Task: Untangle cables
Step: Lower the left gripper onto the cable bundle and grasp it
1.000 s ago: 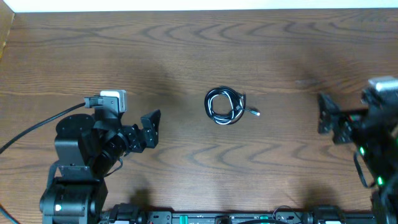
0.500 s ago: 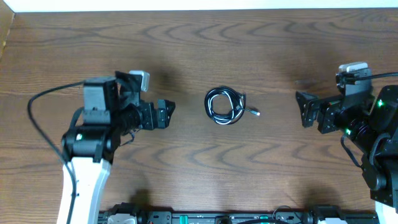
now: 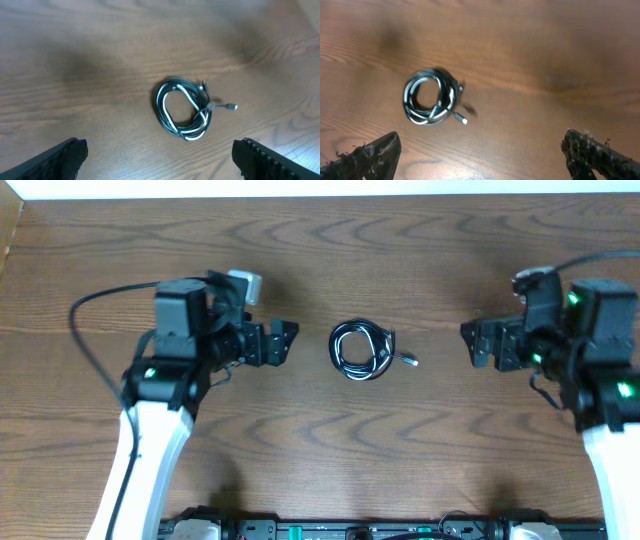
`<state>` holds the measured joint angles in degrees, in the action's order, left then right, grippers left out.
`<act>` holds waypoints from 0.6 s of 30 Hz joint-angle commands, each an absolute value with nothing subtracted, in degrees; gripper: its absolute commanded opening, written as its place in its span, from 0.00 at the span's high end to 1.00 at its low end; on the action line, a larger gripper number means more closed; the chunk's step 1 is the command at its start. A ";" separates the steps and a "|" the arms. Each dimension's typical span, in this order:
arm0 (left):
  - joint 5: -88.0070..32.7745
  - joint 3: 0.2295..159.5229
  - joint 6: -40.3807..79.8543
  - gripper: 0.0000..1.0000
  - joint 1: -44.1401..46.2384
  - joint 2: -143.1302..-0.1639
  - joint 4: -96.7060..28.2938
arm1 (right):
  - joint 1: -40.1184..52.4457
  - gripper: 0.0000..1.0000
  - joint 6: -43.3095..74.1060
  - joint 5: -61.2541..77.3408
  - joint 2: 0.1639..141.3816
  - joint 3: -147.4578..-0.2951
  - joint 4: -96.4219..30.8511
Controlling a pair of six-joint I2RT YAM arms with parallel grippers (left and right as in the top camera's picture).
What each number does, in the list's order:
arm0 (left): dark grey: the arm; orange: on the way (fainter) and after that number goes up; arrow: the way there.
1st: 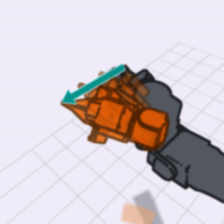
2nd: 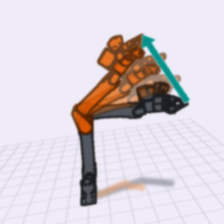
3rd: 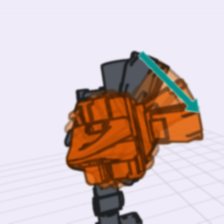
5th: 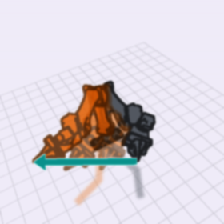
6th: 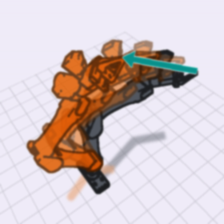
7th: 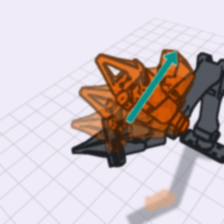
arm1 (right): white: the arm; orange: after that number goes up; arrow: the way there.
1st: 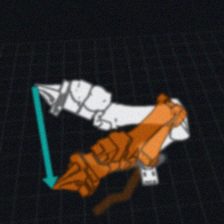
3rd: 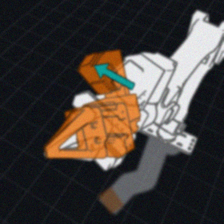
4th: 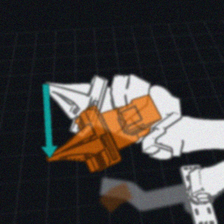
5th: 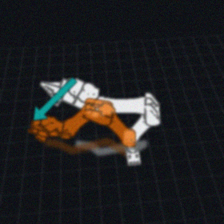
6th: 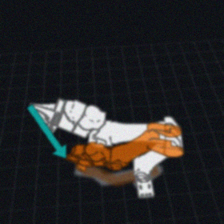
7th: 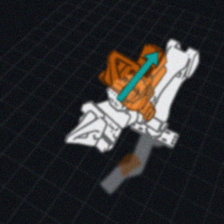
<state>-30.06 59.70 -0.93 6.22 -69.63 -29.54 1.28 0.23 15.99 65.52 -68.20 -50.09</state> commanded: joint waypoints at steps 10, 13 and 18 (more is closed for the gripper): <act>-32.36 60.80 -1.50 0.12 16.05 -88.16 -19.70 | 1.06 0.02 4.25 15.16 74.89 -68.88 -51.11; -32.18 60.80 -1.50 0.16 18.98 -91.68 -17.06 | 1.06 0.04 4.25 15.18 74.89 -68.88 -52.77; -26.79 60.80 -1.48 0.16 23.22 -96.71 -13.52 | 1.06 0.06 4.23 15.16 74.89 -68.88 -55.55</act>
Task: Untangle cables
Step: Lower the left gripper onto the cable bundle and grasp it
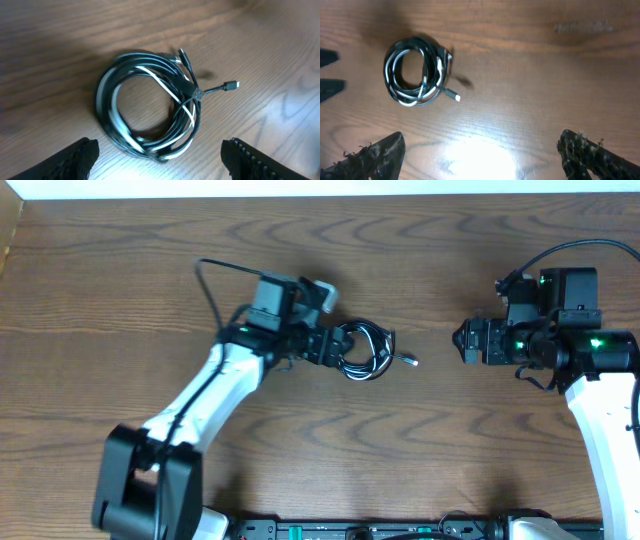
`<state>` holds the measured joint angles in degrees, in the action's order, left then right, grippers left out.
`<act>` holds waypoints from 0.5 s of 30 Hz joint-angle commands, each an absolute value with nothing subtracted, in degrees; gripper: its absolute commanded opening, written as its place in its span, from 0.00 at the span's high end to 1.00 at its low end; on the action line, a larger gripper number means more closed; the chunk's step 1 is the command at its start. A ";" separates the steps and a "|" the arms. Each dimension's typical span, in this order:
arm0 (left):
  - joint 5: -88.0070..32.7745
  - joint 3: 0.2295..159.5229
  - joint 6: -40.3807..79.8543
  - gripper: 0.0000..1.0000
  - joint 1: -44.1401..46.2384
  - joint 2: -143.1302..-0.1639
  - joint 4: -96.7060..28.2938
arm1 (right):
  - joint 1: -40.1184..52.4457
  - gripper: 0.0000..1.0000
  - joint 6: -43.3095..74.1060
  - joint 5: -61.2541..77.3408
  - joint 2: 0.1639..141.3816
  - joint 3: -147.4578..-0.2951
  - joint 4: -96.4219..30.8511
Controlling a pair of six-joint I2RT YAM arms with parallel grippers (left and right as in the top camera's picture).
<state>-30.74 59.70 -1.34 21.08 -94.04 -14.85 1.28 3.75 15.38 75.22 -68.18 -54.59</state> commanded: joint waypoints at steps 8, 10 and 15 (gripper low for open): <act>-18.41 60.80 -1.50 0.16 25.47 -100.99 -11.07 | 1.06 0.06 4.01 15.42 74.89 -68.88 -57.28; -18.28 60.80 -1.48 0.23 25.43 -102.17 -10.31 | 1.06 0.06 3.99 15.42 74.89 -68.88 -57.54; -18.28 60.80 -1.50 0.23 25.43 -104.22 -9.23 | 1.10 0.07 3.60 16.25 74.89 -68.88 -58.11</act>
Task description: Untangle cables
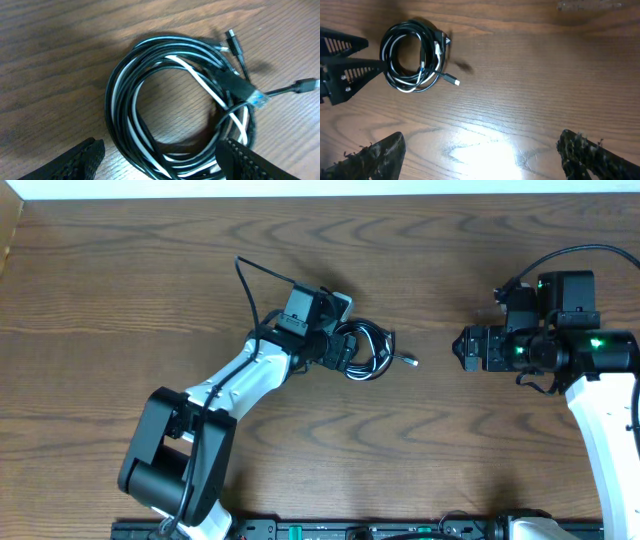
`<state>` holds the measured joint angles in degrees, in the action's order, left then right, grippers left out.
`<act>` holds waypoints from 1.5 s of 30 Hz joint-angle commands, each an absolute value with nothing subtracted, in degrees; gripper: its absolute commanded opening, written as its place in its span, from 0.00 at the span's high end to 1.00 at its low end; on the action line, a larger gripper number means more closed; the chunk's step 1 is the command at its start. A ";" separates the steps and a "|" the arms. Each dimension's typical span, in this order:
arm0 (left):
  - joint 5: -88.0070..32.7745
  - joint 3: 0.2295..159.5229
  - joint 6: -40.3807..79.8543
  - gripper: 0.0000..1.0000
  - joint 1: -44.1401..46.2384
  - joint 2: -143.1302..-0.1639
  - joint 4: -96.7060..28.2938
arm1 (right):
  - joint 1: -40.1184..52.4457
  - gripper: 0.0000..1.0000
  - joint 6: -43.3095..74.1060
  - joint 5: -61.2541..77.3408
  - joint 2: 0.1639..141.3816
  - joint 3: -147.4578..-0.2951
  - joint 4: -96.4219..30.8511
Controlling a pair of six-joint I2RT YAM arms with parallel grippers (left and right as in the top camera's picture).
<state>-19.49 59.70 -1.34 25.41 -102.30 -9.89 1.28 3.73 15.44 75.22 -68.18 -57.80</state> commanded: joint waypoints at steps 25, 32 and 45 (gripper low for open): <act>-18.37 61.32 3.16 0.92 25.43 -107.50 -7.05 | 1.17 0.05 2.50 17.06 74.89 -68.77 -58.76; -21.02 65.23 5.02 0.92 25.43 -102.37 -11.57 | 1.17 0.04 2.52 17.10 74.91 -68.16 -58.76; -23.38 70.78 6.35 0.92 25.43 -84.93 -15.35 | 2.31 0.02 -1.39 32.73 74.91 -68.01 -57.60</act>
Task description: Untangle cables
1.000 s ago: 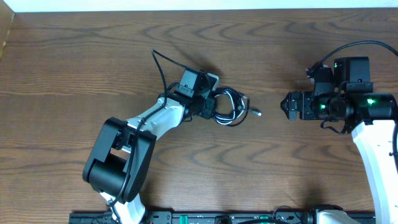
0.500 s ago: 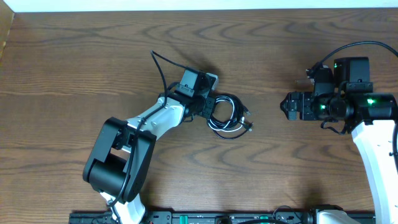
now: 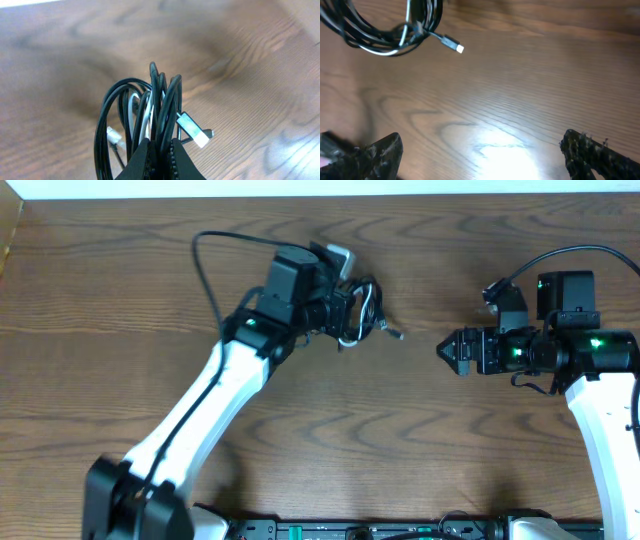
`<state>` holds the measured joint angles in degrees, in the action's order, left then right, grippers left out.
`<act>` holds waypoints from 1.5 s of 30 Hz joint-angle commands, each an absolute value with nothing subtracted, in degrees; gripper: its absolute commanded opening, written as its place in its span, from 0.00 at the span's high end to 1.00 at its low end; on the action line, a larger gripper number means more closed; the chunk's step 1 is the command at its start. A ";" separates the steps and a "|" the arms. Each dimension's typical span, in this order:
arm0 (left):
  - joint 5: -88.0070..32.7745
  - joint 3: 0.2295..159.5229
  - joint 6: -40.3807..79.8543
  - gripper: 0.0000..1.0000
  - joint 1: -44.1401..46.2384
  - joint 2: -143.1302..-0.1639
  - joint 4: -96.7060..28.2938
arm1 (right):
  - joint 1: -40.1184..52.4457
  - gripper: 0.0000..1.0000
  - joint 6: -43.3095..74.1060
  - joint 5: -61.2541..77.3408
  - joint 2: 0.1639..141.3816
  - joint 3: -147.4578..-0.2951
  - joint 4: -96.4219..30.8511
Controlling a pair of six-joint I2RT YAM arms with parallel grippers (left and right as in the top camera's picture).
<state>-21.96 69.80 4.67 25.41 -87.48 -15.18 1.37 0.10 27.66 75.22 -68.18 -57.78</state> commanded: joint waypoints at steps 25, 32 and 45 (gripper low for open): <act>-39.86 70.78 13.02 0.92 25.50 -82.28 -14.50 | 12.99 0.22 4.29 30.39 82.21 -67.70 -45.71; -41.58 70.78 13.02 0.92 25.50 -82.28 -14.50 | 14.11 0.65 5.37 30.39 85.56 -67.70 -43.81; -37.91 70.81 12.75 0.92 23.73 -81.25 -12.75 | 14.61 0.99 7.29 19.88 86.06 -67.70 -48.21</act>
<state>-38.59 69.87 12.25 25.02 -83.35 -13.30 14.39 5.61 27.14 85.58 -68.05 -47.20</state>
